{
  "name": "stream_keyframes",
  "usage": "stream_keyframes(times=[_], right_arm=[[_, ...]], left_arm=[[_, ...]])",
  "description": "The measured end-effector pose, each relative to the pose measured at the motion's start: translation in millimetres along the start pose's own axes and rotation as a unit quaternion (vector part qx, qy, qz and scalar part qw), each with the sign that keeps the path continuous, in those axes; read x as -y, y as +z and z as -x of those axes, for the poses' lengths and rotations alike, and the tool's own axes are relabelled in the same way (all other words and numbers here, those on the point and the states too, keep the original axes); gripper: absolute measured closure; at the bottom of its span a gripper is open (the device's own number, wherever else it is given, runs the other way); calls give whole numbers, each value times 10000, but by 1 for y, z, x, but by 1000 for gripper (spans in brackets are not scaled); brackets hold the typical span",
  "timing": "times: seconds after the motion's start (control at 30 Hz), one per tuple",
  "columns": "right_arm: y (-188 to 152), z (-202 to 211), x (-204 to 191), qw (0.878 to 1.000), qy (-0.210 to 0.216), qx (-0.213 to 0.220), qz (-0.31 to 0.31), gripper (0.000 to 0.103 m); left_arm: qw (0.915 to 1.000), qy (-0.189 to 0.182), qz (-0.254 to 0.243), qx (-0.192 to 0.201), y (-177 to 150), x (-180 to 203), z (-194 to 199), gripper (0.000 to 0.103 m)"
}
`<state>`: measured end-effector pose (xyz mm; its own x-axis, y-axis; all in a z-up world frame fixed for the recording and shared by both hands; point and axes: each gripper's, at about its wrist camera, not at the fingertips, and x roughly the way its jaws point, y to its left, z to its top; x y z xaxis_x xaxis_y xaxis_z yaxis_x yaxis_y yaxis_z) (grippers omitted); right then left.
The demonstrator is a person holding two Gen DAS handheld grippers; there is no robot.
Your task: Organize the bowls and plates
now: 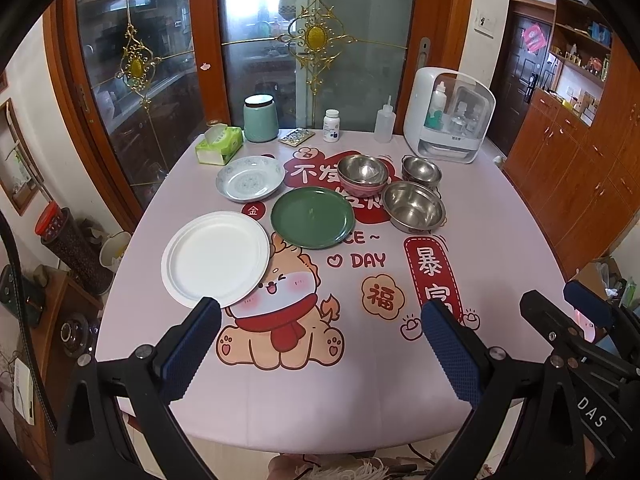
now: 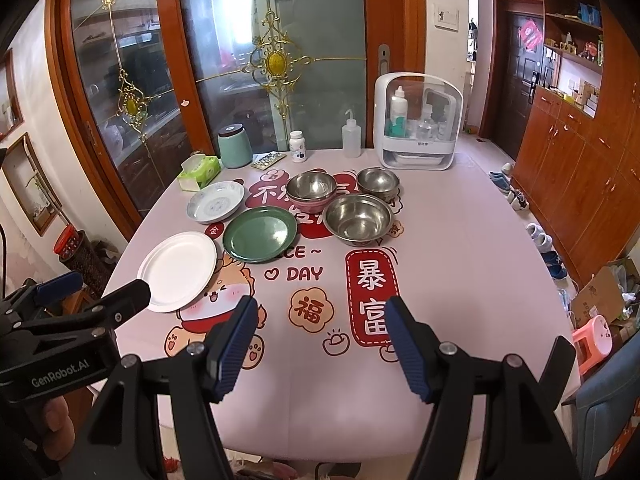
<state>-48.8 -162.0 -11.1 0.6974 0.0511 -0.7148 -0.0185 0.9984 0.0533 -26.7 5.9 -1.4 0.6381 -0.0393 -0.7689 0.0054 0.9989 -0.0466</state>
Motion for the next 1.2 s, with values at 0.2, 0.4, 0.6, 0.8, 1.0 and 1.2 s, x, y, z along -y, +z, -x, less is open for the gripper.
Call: stream_keyframes(times=[0.2, 0.4, 0.6, 0.8, 1.0, 1.2], right_arm=[[2, -1, -1, 10000, 1, 5, -3, 37], [7, -2, -3, 10000, 11, 7, 5, 37], [13, -6, -4, 10000, 8, 14, -7, 37], [19, -14, -8, 10000, 23, -27, 9, 37], [19, -23, -13, 10000, 27, -91, 9, 37], [24, -38, -29, 9998, 70, -193, 71, 37]], left_arm=[[10000, 6, 0, 16, 4, -1, -2, 3], [10000, 12, 17, 30, 10, -7, -4, 3], [10000, 20, 44, 34, 12, -10, -6, 3], [10000, 22, 20, 8, 16, -14, -11, 3], [10000, 31, 12, -46, 19, -21, -16, 3], [9998, 187, 65, -53, 28, -45, -29, 3]])
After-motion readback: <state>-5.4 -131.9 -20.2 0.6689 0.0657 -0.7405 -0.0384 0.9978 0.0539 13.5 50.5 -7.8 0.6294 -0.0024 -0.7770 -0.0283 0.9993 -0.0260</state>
